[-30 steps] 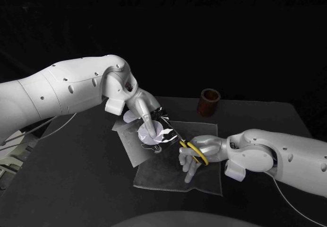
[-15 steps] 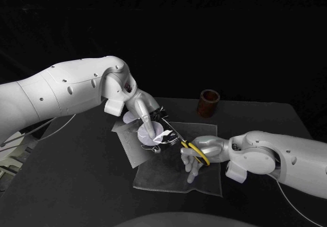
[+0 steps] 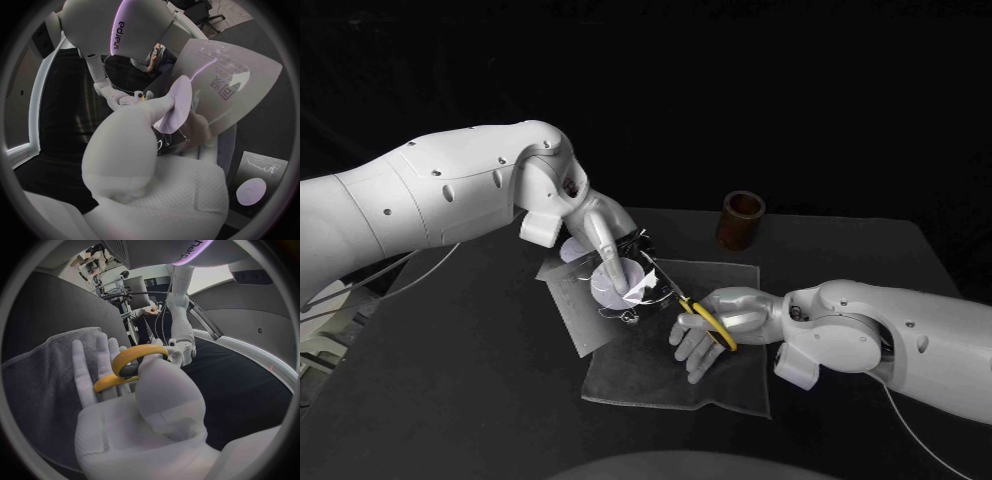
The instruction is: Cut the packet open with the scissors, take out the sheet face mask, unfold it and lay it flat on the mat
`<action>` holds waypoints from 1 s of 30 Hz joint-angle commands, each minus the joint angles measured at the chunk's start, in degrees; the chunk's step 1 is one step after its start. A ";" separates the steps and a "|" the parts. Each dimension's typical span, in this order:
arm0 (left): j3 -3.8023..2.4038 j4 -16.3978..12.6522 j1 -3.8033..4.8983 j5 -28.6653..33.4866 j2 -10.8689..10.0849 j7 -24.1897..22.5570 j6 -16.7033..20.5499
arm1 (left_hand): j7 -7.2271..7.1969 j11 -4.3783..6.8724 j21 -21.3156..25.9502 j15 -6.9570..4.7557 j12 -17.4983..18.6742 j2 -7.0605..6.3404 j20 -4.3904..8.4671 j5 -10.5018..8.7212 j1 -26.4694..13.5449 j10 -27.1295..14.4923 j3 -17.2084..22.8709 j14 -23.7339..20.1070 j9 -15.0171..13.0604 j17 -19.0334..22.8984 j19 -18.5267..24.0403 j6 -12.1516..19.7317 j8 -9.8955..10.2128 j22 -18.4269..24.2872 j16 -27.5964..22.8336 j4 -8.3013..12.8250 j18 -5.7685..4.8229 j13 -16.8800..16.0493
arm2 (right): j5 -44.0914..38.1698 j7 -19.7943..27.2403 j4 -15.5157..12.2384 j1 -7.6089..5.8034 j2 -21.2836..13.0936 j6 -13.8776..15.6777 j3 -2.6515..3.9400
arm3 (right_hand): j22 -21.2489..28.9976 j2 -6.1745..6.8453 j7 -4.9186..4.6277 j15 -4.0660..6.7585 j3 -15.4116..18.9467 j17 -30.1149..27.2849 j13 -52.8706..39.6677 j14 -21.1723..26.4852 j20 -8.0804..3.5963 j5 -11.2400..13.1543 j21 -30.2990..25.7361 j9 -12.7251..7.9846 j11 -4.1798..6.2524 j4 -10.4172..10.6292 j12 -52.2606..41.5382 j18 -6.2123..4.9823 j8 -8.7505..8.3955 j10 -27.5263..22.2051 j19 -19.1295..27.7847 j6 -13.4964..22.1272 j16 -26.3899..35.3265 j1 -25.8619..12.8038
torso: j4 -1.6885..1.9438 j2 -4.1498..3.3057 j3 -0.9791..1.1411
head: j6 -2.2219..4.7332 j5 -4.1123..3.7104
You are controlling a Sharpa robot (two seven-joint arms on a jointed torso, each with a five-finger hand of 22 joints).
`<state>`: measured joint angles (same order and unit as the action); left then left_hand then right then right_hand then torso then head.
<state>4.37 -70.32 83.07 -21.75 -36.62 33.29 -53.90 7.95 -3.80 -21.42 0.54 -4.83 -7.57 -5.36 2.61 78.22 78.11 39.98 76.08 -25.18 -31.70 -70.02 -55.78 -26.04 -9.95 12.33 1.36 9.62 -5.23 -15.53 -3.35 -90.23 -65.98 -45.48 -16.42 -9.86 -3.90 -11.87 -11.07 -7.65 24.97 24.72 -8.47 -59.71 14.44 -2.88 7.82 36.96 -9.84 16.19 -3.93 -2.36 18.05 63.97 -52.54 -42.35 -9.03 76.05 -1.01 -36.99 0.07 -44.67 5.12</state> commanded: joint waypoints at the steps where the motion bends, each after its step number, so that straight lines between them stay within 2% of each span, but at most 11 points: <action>1: 0.09 -0.36 -0.09 0.41 0.12 -0.15 -13.70 | -0.12 0.10 -0.25 -0.21 -0.35 0.60 0.21 0.24 0.13 0.37 0.21 -0.01 -2.41 -0.05 0.34 -0.36 -0.24 -0.08 -0.25 0.18 0.65 -0.05 | 0.89 3.19 -0.12 -0.14 -0.19 3.37 0.23 | -0.05 1.27 -2.89 -0.32 1.56 -0.59 0.66 0.85 0.23 0.09 -0.33 -0.70 -0.49 -0.30 0.00 -8.09 -1.22 -0.97 0.57 0.83 0.79 -0.17 | 0.02 -0.01 -0.01 | 0.22 -0.02; 7: 0.12 -0.19 -0.09 0.41 0.06 -0.07 -13.55 | -0.12 0.10 -0.30 -0.20 -0.36 0.66 0.20 0.24 0.00 0.37 0.22 0.02 -2.54 -0.11 0.38 -0.35 -0.18 -0.09 -0.25 0.16 0.64 -0.08 | 0.92 3.84 -0.82 -0.04 -0.58 3.65 0.22 | 0.03 2.45 -4.50 -1.93 1.54 -2.90 2.92 4.91 1.35 0.07 -1.43 -2.65 -2.08 -0.48 0.15 -7.88 -4.18 -5.36 2.70 3.42 3.47 -0.02 | -0.04 0.00 0.01 | 0.43 -0.01; 9: 0.12 -0.14 -0.09 0.41 0.05 -0.06 -13.49 | -0.12 0.10 -0.30 -0.20 -0.36 0.67 0.20 0.24 -0.02 0.37 0.22 0.02 -2.55 -0.11 0.38 -0.34 -0.17 -0.09 -0.25 0.16 0.64 -0.08 | 0.78 3.76 -1.14 0.02 -0.70 3.52 0.22 | 0.07 3.10 -5.30 -2.76 1.54 -4.04 3.88 7.14 1.83 0.13 -2.12 -3.55 -2.92 -0.53 0.21 -7.65 -5.29 -7.62 4.05 5.13 4.74 0.01 | -0.03 -0.01 0.01 | 0.46 0.01; 12: 0.13 -0.10 -0.09 0.40 0.04 -0.07 -13.43 | -0.12 0.10 -0.31 -0.20 -0.36 0.69 0.19 0.24 -0.05 0.38 0.23 0.03 -2.57 -0.12 0.39 -0.34 -0.17 -0.09 -0.25 0.14 0.64 -0.08 | 0.54 3.54 -1.57 0.09 -0.85 3.05 0.22 | 0.06 3.82 -5.66 -3.27 1.51 -4.91 4.45 8.74 2.00 0.09 -2.66 -4.17 -3.30 -0.49 0.09 -7.35 -5.71 -9.03 5.14 6.45 5.29 -0.01 | -0.02 -0.02 0.01 | 0.50 -0.03; 27: 0.13 0.57 -0.09 0.27 0.03 -0.17 -13.13 | -0.12 0.10 -0.31 -0.20 -0.36 0.69 0.19 0.24 -0.05 0.38 0.23 0.03 -2.57 -0.12 0.39 -0.34 -0.17 -0.09 -0.25 0.14 0.64 -0.08 | -0.50 3.34 -3.05 0.50 -1.70 1.19 0.21 | 0.04 4.63 -5.76 -3.82 1.35 -6.25 4.63 11.13 2.05 0.08 -3.42 -4.67 -3.53 -0.48 -0.38 -6.80 -5.13 -9.99 6.78 6.96 5.34 0.32 | 0.01 0.01 -0.04 | 0.89 -0.05; 29: 0.13 0.78 -0.09 0.04 -0.01 -0.43 -12.91 | -0.12 0.10 -0.31 -0.20 -0.36 0.69 0.19 0.24 -0.05 0.38 0.23 0.03 -2.57 -0.12 0.39 -0.34 -0.17 -0.09 -0.25 0.14 0.64 -0.08 | -0.61 3.59 -3.18 0.57 -1.90 1.24 0.21 | 0.00 4.54 -5.69 -3.74 1.30 -6.35 4.55 10.92 2.02 0.08 -3.44 -4.65 -3.41 -0.57 -0.74 -6.80 -4.72 -9.52 6.92 6.58 5.08 0.55 | 0.01 0.00 -0.04 | 0.94 -0.10; 30: 0.13 0.90 -0.09 -0.10 -0.05 -0.61 -12.74 | -0.13 0.11 -0.33 -0.20 -0.38 0.73 0.19 0.24 -0.11 0.39 0.26 0.05 -2.64 -0.15 0.41 -0.32 -0.13 -0.10 -0.25 0.13 0.64 -0.10 | -0.66 3.77 -3.26 0.61 -2.03 1.39 0.21 | -0.13 4.23 -5.27 -3.37 1.33 -6.35 4.38 9.69 1.92 0.13 -3.28 -4.57 -3.21 -0.83 -1.65 -7.07 -3.77 -8.15 6.82 5.51 4.27 1.05 | 0.01 0.00 -0.04 | 0.94 -0.10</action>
<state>4.47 -69.55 83.01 -21.67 -36.67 33.21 -53.95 7.85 -3.82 -21.42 0.57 -4.82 -7.47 -5.35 2.64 78.31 78.10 39.98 76.05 -25.71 -31.75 -70.00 -55.67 -26.07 -9.95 12.33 1.36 9.48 -5.36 -15.95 -1.59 -93.30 -65.39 -47.39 -14.37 -9.77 -3.93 -7.58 -9.94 -10.38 24.87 18.42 -3.97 -50.14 16.49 -2.88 4.71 32.34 -12.85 15.76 -5.12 -2.34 13.77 54.61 -45.98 -35.74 -4.31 76.40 -0.99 -36.99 0.03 -43.79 5.04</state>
